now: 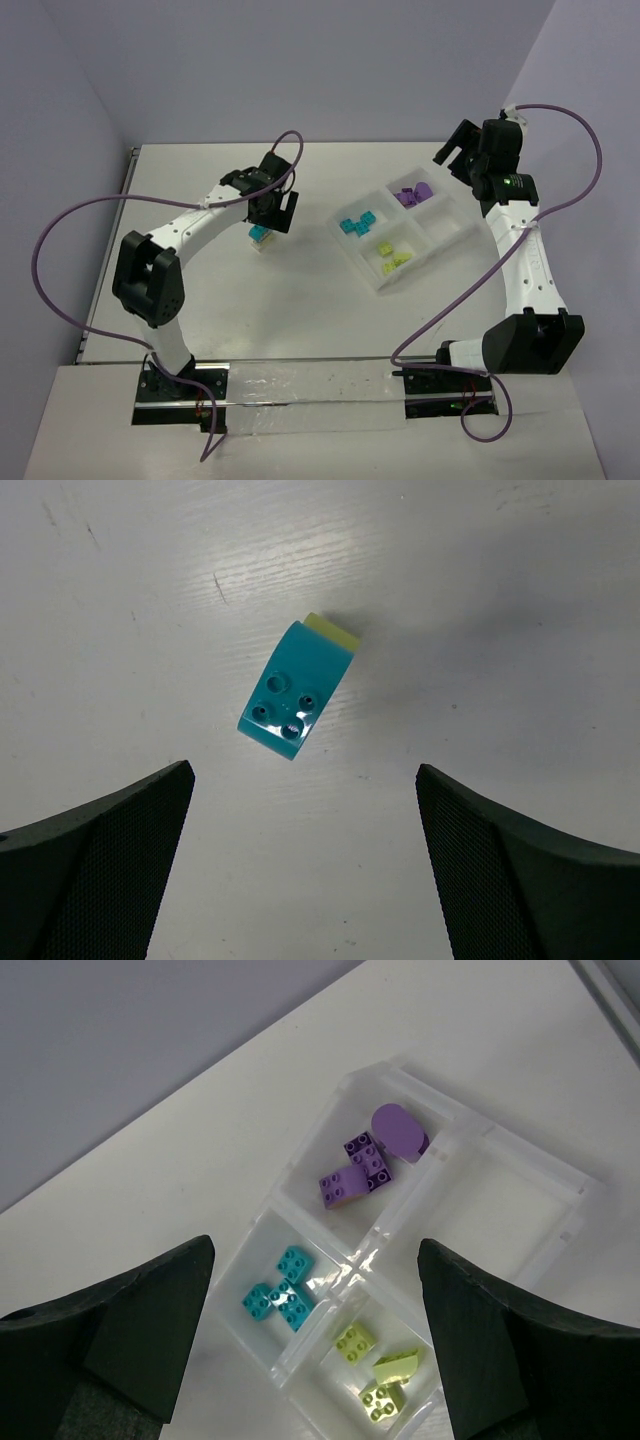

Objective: Sort the legos into containers by color

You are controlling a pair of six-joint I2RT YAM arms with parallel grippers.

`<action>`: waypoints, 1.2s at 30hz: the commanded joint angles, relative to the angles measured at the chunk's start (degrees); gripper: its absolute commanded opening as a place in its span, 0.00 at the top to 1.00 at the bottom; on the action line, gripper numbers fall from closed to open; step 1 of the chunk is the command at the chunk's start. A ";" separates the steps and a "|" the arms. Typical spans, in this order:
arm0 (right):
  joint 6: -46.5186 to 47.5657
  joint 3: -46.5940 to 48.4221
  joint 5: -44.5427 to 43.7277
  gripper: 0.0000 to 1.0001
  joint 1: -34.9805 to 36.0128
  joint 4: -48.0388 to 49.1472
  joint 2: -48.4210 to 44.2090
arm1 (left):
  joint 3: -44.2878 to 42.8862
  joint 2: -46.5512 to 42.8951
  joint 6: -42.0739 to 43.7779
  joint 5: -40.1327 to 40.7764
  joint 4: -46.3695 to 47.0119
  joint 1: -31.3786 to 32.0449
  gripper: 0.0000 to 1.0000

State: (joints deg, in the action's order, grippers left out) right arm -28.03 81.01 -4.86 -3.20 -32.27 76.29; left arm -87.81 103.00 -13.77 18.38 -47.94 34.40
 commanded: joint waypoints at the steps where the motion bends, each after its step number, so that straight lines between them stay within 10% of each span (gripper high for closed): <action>1: 0.24 0.33 0.27 0.10 -0.31 0.30 0.04 | 1.46 0.89 1.38 0.99 3.34 -0.31 0.01; 25: 0.20 1.51 1.25 0.11 -0.40 -0.83 0.35 | 2.81 6.51 0.12 -7.21 9.35 -5.57 0.29; 30: 0.09 1.86 1.59 0.11 -0.40 -0.86 0.35 | 3.00 5.99 -0.20 -7.46 9.52 -5.57 0.55; 36: -0.01 2.14 2.66 0.11 -0.40 -0.86 0.25 | 2.70 7.06 0.04 -8.64 8.92 -5.66 0.42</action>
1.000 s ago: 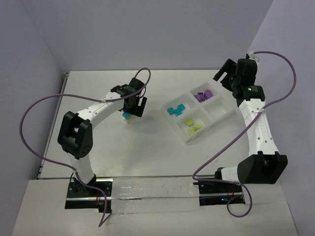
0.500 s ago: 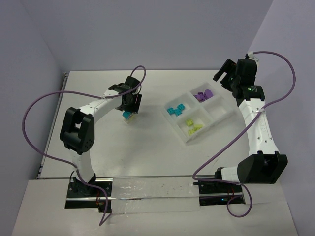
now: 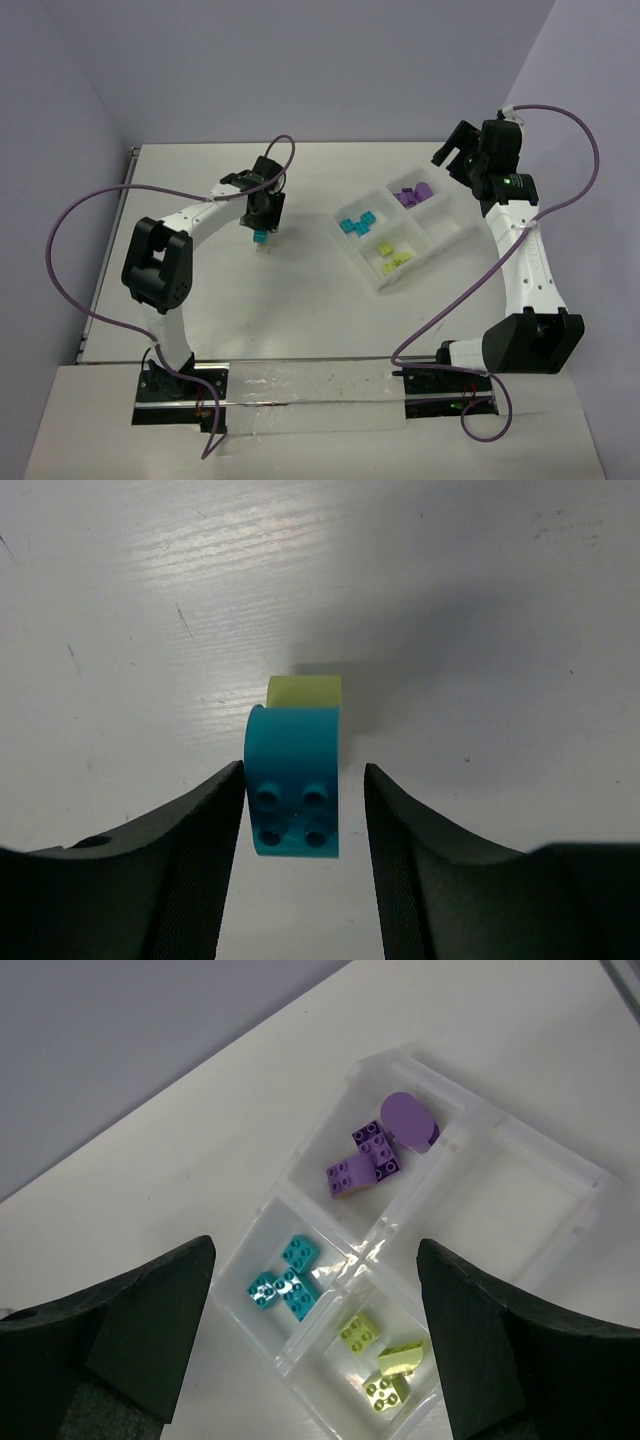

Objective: Sort the legos into containers by color

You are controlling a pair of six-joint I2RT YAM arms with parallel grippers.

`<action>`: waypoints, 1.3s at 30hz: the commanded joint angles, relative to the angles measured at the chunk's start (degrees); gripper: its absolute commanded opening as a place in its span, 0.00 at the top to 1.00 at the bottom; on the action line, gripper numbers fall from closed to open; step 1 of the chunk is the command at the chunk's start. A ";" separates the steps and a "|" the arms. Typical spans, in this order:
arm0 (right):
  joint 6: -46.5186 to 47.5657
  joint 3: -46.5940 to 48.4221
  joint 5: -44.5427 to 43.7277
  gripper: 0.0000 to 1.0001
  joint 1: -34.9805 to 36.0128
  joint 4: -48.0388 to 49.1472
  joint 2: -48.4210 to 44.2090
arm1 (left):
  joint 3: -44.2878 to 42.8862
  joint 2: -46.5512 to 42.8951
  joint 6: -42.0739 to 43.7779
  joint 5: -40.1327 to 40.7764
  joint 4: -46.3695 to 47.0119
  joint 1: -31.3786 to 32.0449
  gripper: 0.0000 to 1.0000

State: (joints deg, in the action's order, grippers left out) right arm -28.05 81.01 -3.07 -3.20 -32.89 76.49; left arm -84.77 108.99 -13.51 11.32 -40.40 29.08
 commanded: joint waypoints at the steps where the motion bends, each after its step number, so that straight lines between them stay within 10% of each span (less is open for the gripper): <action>1: -0.04 2.18 0.87 0.11 -0.40 -0.25 0.01 | -0.14 1.15 -0.30 -1.66 1.43 -0.34 0.41; 4: 0.10 2.39 0.95 0.11 -0.31 -0.34 -0.03 | 0.39 0.97 -0.63 -1.66 1.73 -0.34 0.52; 7: 0.28 2.57 1.30 0.11 -0.31 -0.51 0.15 | -0.38 0.19 -1.42 -1.38 1.39 -0.34 0.91; 9: 0.60 2.83 2.30 0.11 -0.31 -0.57 0.50 | -1.67 -1.46 -2.13 -2.90 0.80 -0.57 1.00; 19: 6.63 1.36 26.88 0.15 0.80 4.24 0.42 | -8.26 -12.60 -11.69 -41.87 10.83 -7.69 1.00; 25: 13.38 0.90 47.09 0.13 6.80 6.29 0.27 | 3.21 -16.03 -35.64 -64.02 41.42 -9.83 1.00; 30: 15.17 1.40 60.42 0.12 11.42 5.62 3.70 | 7.38 -15.70 -47.55 -68.59 61.42 -9.74 1.00; 39: 8.79 -1.74 64.68 0.13 15.78 15.00 6.15 | 7.01 -16.18 -51.15 -71.35 65.45 -9.73 1.00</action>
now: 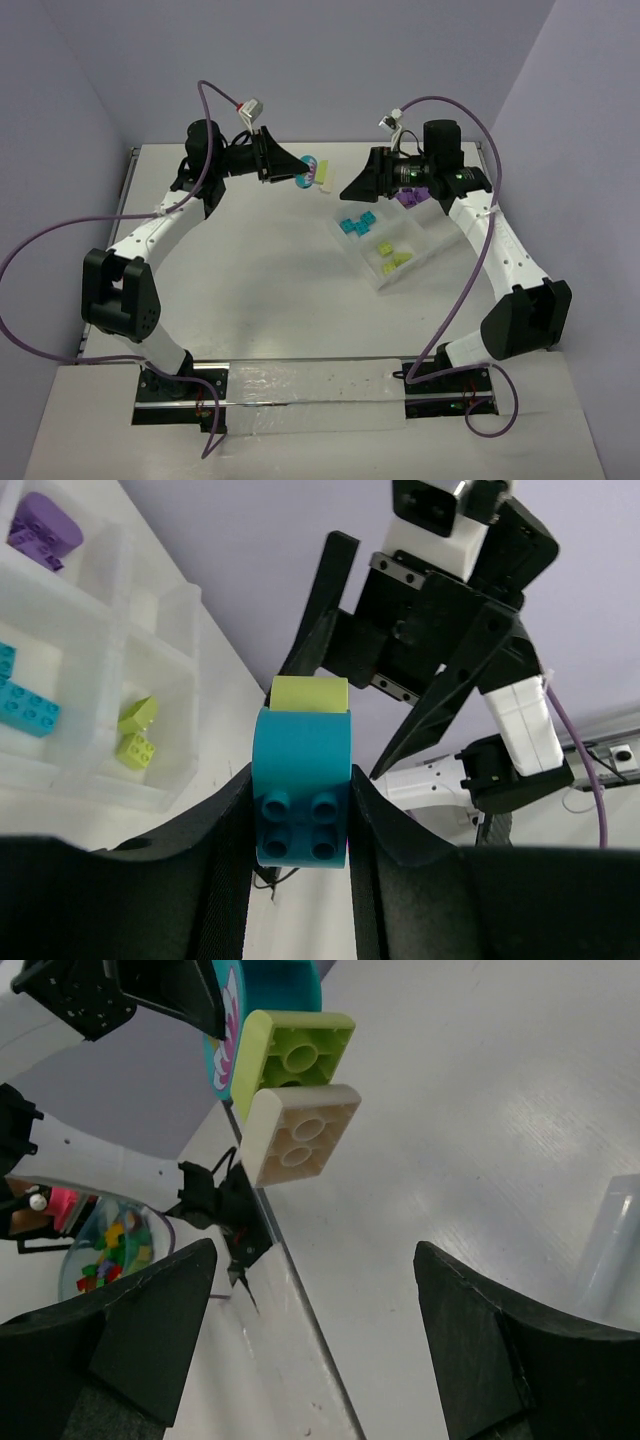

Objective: Sort the legos into containers by color

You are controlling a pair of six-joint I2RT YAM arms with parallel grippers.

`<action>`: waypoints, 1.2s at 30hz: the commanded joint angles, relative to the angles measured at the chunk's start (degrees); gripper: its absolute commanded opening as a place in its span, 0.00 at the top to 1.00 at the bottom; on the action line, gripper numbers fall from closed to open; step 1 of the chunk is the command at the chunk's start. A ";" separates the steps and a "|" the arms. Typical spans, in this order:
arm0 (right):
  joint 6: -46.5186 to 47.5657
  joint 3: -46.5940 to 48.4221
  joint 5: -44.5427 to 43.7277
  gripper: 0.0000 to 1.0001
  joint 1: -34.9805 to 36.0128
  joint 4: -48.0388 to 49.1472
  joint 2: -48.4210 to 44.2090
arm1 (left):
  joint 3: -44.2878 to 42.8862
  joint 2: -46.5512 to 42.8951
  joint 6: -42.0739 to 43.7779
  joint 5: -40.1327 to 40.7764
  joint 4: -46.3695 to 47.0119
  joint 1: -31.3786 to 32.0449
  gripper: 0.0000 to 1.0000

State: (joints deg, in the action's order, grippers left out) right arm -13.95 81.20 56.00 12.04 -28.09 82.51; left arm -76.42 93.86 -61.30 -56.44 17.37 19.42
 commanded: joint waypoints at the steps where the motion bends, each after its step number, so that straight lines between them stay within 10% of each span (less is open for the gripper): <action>1: -7.23 -2.85 5.65 0.14 0.66 12.47 0.29 | -1.18 -1.10 -3.20 -3.64 7.68 0.01 1.00; 15: -21.02 -4.55 9.74 0.17 3.92 30.86 4.44 | 1.45 -2.60 -2.27 -2.54 7.24 0.59 1.00; 21: -28.00 -7.24 10.00 0.48 4.04 39.79 5.46 | 1.52 -3.06 -0.52 -1.94 5.03 0.62 1.00; 27: -24.48 -7.75 8.60 1.00 3.89 35.00 4.33 | 1.74 -3.16 1.01 -1.05 3.46 0.53 1.00; 36: -13.90 -5.26 -1.25 1.00 -1.26 14.68 3.69 | 5.96 -4.77 4.05 -0.91 0.24 -2.19 1.00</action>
State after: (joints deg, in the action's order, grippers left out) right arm -36.05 73.70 60.57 13.51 -2.76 88.05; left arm -72.28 92.16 -59.33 -57.67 18.39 18.72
